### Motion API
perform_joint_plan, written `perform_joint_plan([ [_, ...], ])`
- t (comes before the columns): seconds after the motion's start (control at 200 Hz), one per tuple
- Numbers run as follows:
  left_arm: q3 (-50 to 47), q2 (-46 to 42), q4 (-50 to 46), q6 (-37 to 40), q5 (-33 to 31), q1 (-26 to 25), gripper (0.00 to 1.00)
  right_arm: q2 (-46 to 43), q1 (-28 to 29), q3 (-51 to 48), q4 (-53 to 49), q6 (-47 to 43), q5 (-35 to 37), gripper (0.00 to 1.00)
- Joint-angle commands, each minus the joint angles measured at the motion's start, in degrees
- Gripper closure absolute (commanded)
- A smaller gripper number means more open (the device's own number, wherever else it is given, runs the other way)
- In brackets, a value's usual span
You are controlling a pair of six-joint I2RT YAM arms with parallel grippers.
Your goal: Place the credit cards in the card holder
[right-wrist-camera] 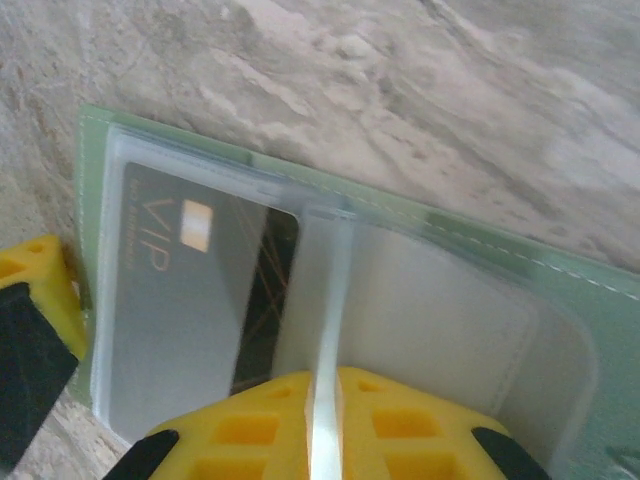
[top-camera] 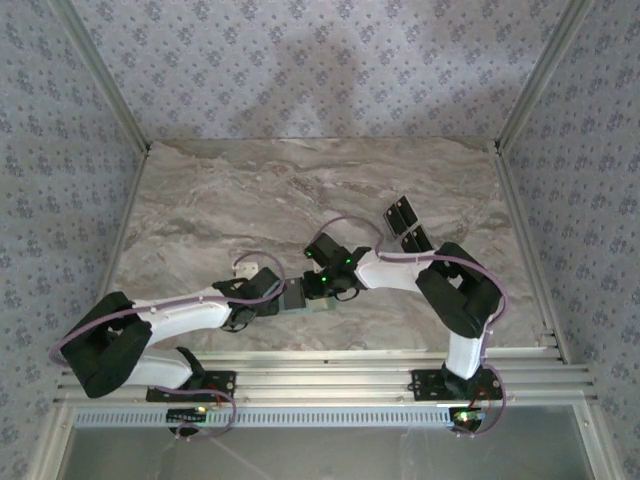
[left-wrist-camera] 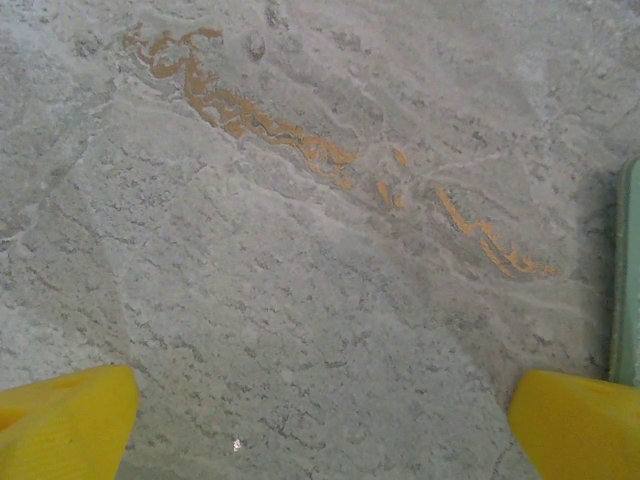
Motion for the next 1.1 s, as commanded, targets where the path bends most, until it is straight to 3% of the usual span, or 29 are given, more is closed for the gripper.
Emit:
perform_joint_plan([
  [0.0, 0.04, 2.85, 2.36, 0.50, 2.17, -0.36, 0.00, -2.78, -1.67, -3.49, -0.55, 0.33, 0.39, 0.84],
  [0.215, 0.64, 2.86, 2.20, 0.76, 2.06, -0.37, 0.00, -4.70, -3.17, -6.34, -0.29, 0.17, 0.39, 0.84],
  [0.45, 0.65, 2.90, 2.33, 0.94, 2.14, -0.34, 0.00, -6.78, -1.98, -2.16, -2.52, -0.76, 0.67, 0.84],
  [1.094, 0.21, 3.49, 3.22, 1.16, 2.16, -0.31, 0.00, 2.08, -0.27, 2.45, -1.04, -0.11, -0.71, 0.86],
])
